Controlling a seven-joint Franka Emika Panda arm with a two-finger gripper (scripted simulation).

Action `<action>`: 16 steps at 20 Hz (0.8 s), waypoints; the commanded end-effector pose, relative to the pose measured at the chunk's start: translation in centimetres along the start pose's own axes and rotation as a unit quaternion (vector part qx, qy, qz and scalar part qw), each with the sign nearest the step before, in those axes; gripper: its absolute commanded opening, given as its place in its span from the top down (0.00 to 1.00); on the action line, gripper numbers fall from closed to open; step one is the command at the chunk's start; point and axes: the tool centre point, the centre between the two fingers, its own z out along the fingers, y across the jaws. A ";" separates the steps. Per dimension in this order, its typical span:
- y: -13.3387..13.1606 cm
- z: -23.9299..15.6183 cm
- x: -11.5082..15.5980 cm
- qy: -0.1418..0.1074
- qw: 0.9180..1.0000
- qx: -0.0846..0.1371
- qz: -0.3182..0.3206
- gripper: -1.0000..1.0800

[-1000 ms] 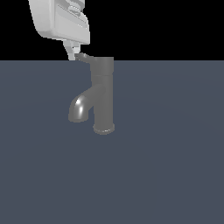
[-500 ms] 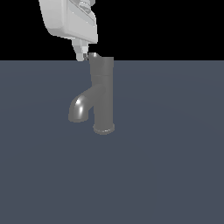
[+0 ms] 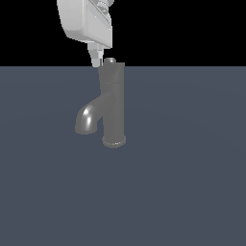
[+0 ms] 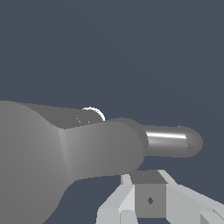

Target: Turn on the faucet by rotating a designated handle.

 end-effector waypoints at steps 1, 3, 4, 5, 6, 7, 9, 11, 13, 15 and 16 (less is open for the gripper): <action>-1.6 0.0 4.3 0.000 1.000 0.003 0.030 1.00; -2.1 0.0 5.6 0.000 0.999 0.003 0.033 1.00; -2.4 0.0 6.2 0.000 0.999 0.003 0.035 1.00; -2.6 0.0 6.9 0.000 0.999 0.003 0.037 1.00; -2.8 0.0 7.5 0.000 0.999 0.003 0.039 1.00; -2.8 0.0 7.5 0.000 0.999 0.003 0.039 1.00; -1.8 0.0 3.2 -0.002 1.000 -0.002 0.002 1.00; -2.6 0.0 3.8 -0.002 1.000 -0.001 0.005 1.00; -3.3 0.0 4.4 -0.001 1.000 -0.001 0.009 1.00; -4.0 0.0 5.0 -0.001 1.000 0.000 0.012 1.00; -4.3 0.0 5.3 -0.001 1.000 0.000 0.014 1.00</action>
